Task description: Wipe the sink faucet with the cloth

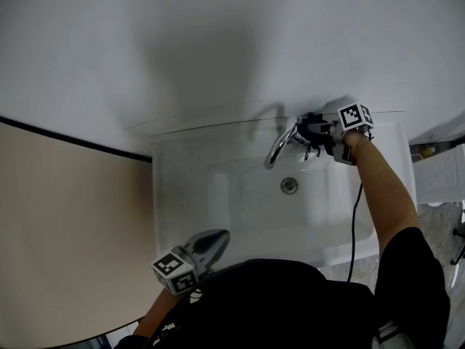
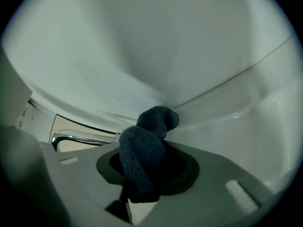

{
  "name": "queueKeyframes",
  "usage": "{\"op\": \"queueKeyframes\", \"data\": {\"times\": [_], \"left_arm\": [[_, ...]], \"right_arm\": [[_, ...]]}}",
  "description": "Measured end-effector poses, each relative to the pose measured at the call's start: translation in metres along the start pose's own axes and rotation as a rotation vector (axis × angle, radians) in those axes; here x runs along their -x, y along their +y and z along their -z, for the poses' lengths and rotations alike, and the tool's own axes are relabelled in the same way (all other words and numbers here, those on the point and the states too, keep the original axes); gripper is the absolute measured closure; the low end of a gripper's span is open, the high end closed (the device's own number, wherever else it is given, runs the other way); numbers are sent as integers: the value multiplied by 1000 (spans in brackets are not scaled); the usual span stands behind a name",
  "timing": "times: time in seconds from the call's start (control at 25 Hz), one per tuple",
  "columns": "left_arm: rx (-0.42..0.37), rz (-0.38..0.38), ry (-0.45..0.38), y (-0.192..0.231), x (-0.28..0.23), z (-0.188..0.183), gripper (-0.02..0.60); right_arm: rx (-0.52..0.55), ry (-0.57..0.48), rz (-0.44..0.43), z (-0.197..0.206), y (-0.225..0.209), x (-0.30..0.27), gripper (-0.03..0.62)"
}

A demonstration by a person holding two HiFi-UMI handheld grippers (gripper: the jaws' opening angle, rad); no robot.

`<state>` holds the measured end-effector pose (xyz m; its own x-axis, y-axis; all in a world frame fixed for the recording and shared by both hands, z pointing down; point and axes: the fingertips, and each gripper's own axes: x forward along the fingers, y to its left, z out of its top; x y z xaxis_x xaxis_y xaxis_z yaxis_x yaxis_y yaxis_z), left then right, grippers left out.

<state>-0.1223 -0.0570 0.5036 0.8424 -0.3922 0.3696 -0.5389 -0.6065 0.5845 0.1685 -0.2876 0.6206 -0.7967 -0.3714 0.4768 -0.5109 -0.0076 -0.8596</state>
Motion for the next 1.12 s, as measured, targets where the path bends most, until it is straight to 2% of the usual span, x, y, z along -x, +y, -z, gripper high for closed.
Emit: {"op": "queueKeyframes", "data": {"times": [0.28, 0.44, 0.52, 0.6, 0.72, 0.92, 1.12], "left_arm": [[5, 28, 4, -6, -6, 3, 591], [-4, 27, 9, -7, -8, 2, 591], [-5, 18, 11, -7, -7, 1, 591], [-7, 18, 17, -7, -5, 2, 591], [-27, 11, 21, -9, -5, 0, 591], [-16, 10, 24, -9, -1, 6, 591], [-2, 13, 25, -13, -3, 5, 591]], "right_arm": [[-24, -6, -93, 21, 4, 17, 479], [30, -2, -111, 36, 9, 25, 480], [91, -93, -45, 22, 4, 31, 479], [171, -192, 67, 4, -7, 32, 479], [235, -234, 173, -7, -16, 22, 479], [87, -239, 141, -11, -23, 6, 479], [1, -165, 130, -12, -23, -5, 479]]}}
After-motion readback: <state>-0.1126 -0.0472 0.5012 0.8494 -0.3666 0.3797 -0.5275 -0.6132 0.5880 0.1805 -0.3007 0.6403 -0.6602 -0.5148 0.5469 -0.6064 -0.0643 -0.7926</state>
